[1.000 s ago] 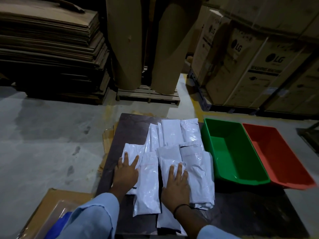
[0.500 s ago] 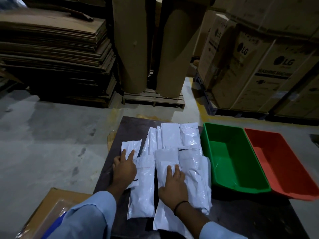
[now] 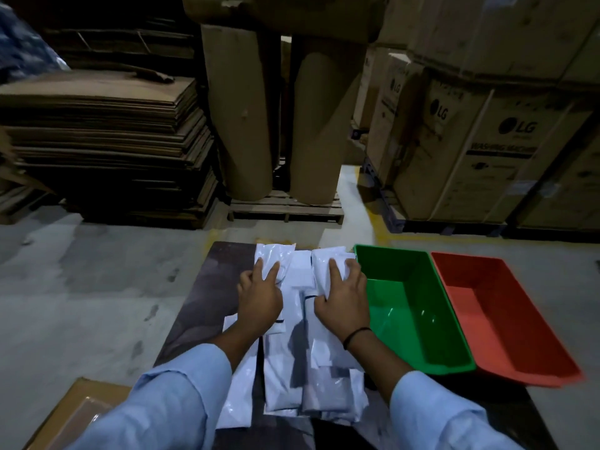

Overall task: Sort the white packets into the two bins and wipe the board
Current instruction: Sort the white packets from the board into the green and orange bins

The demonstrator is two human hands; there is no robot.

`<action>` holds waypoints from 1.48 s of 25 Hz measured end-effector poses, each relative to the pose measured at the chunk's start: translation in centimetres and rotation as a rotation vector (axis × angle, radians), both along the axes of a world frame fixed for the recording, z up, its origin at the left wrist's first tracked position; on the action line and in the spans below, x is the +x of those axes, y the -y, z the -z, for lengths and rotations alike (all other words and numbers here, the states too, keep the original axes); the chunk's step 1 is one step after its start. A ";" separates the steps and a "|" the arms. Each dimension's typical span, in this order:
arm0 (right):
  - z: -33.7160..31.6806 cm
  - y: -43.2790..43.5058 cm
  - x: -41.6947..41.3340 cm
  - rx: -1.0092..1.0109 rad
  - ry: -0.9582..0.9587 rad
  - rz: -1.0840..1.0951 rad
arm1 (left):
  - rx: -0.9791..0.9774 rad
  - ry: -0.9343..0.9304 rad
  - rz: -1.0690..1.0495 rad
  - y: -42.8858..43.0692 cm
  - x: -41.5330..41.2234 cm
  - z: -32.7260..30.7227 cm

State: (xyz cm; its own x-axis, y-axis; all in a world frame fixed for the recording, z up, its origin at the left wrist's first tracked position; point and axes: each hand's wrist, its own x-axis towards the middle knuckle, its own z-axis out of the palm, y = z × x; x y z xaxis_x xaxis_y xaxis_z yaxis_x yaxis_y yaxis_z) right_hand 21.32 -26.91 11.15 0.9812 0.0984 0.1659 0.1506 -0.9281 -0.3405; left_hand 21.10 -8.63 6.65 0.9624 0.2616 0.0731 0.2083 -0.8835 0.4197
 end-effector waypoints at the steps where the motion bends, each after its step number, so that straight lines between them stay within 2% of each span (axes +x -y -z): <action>1: -0.4 1.4 0.6 -0.006 0.007 0.012 | 0.007 0.008 0.012 1.6 0.3 -0.8; 7: -1.5 9.7 2.7 -0.034 0.027 0.082 | -0.006 0.056 0.108 11.3 1.7 -4.5; 17: 0.2 19.8 4.0 -0.062 -0.043 0.091 | -0.048 -0.038 0.127 23.1 1.7 -3.2; 24: 2.5 21.0 5.6 -0.036 -0.096 0.043 | -0.009 -0.086 0.116 26.3 2.2 -3.0; 37: 8.6 21.4 8.7 -0.234 -0.246 -0.016 | 0.019 -0.139 0.057 26.5 4.4 -1.0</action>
State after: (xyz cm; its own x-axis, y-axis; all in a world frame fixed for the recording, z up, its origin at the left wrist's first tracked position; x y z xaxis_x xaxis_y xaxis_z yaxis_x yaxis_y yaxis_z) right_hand 30.02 -48.35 2.59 0.9870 0.1218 -0.1047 0.1059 -0.9836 -0.1461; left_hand 25.46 -35.16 7.70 0.9769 0.2059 -0.0576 0.2124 -0.9029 0.3737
